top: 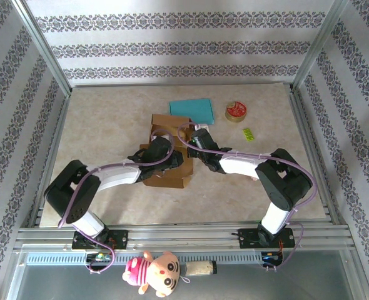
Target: Fold the paper box
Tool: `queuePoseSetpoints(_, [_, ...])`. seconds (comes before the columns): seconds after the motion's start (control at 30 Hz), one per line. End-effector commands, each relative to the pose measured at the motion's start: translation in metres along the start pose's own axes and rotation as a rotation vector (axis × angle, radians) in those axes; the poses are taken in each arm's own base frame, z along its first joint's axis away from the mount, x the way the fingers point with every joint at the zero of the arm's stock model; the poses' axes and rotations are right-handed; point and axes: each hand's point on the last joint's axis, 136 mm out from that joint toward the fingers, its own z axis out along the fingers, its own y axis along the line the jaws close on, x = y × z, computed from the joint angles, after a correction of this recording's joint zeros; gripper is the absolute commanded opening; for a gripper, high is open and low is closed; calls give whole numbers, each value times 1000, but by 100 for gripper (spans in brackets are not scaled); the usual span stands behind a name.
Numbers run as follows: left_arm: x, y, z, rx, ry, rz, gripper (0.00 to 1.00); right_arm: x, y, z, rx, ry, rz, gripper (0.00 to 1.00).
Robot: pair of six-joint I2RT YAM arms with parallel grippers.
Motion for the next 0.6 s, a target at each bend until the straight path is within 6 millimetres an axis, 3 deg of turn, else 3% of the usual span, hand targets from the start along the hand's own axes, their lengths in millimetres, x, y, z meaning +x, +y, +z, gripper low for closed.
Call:
queuePoseSetpoints(0.0, [1,33,-14,-139,-26,3,27,34,-14,7,63,103,-34,7])
queuePoseSetpoints(0.07, [5,56,-19,-229,-37,23,26,31,-12,5,58,99,-33,8])
queuePoseSetpoints(0.2, [14,75,-15,-251,-7,23,22,25,-7,3,46,94,-44,8])
queuePoseSetpoints(0.4, [30,86,6,-242,69,12,10,23,-4,0,44,101,-44,8])
queuePoseSetpoints(0.57, [45,76,28,-130,125,-57,4,22,3,-3,39,141,38,12])
